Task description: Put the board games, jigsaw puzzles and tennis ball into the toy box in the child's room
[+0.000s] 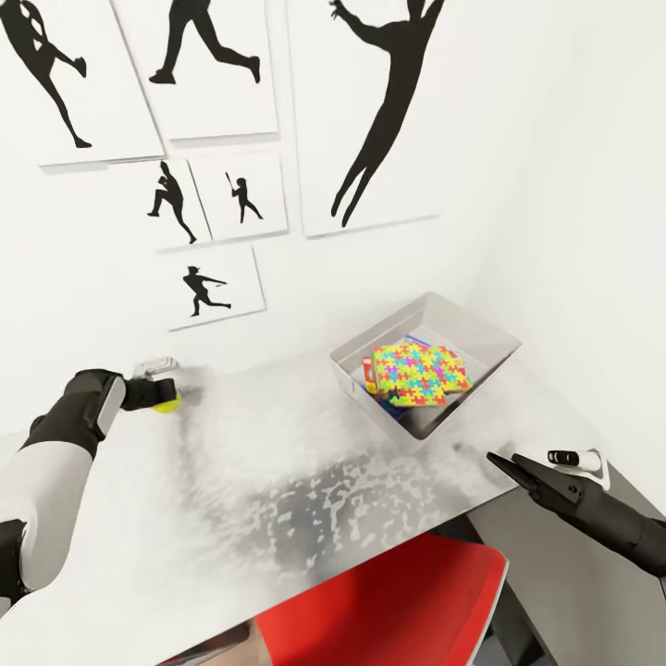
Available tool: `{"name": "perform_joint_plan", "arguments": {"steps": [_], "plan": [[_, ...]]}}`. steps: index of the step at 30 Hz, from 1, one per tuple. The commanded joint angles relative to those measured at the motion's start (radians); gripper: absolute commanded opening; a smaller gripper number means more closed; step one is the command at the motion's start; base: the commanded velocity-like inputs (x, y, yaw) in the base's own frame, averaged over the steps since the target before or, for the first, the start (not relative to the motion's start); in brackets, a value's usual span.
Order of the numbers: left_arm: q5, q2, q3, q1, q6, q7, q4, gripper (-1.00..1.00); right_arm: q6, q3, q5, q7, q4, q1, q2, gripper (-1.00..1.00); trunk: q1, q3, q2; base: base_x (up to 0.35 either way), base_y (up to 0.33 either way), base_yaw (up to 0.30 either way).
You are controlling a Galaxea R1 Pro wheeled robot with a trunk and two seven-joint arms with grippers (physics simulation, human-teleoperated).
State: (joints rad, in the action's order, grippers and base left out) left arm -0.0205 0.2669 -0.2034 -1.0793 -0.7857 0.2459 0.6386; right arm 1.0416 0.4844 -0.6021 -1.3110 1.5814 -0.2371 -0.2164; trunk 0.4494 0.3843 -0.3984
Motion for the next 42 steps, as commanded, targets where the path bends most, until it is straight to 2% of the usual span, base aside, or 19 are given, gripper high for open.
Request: {"name": "perform_joint_plan", "arguments": {"steps": [1, 5, 9, 12, 16, 21, 26, 31, 42], "plan": [[0.001, 0.009, -0.003, -0.001, -0.019, 0.033, 0.006, -1.0, 0.006, 0.001, -0.001, -0.002, 0.0, 0.0, -0.001, 1.0, 0.001, 0.0, -0.002, 0.0, 0.0, 0.0], [0.001, 0.038, -0.003, 0.0, -0.085, 0.163, 0.051, -1.0, -0.017, 0.005, -0.001, -0.003, -0.001, 0.011, -0.003, 1.0, 0.001, -0.007, -0.002, 0.0, 0.0, 0.0], [0.001, 0.045, -0.001, 0.005, -0.2, 0.321, 0.161, -1.0, -0.032, 0.035, -0.001, -0.004, 0.0, 0.026, -0.005, 1.0, 0.001, -0.013, -0.002, 0.0, 0.0, 0.0], [0.001, 0.046, 0.0, 0.009, -0.248, 0.455, 0.26, -1.0, -0.035, 0.065, -0.001, -0.005, 0.0, 0.041, -0.005, 1.0, 0.001, -0.018, -0.002, 0.0, 0.0, 0.0], [0.002, 0.045, -0.001, 0.01, -0.261, 0.611, 0.312, -1.0, -0.041, 0.076, 0.0, -0.004, -0.001, 0.046, -0.005, 1.0, 0.001, -0.025, -0.002, 0.0, 0.0, -0.03], [0.0, 0.042, -0.003, 0.01, -0.261, 0.755, 0.322, -1.0, -0.118, 0.08, 0.001, -0.006, -0.009, 0.054, -0.006, 1.0, 0.001, -0.033, -0.002, 0.0, 0.0, -0.132], [0.001, 0.029, -0.002, 0.005, -0.261, 0.897, 0.326, -1.0, -0.141, 0.093, -0.001, -0.007, -0.012, 0.067, -0.007, 1.0, 0.001, -0.04, -0.002, 0.0, 0.0, -0.176], [0.001, -0.022, 0.0, 0.002, -0.261, 0.92, 0.328, -1.0, -0.144, 0.152, 0.001, -0.008, -0.014, 0.07, -0.006, 1.0, 0.001, -0.047, -0.002, 0.0, 0.0, -0.195], [-0.001, -0.072, 0.002, -0.003, -0.261, 0.923, 0.331, -1.0, -0.145, 0.163, 0.002, -0.007, -0.015, 0.07, -0.006, 1.0, 0.001, -0.062, -0.002, 0.0, 0.0, -0.202]]}}
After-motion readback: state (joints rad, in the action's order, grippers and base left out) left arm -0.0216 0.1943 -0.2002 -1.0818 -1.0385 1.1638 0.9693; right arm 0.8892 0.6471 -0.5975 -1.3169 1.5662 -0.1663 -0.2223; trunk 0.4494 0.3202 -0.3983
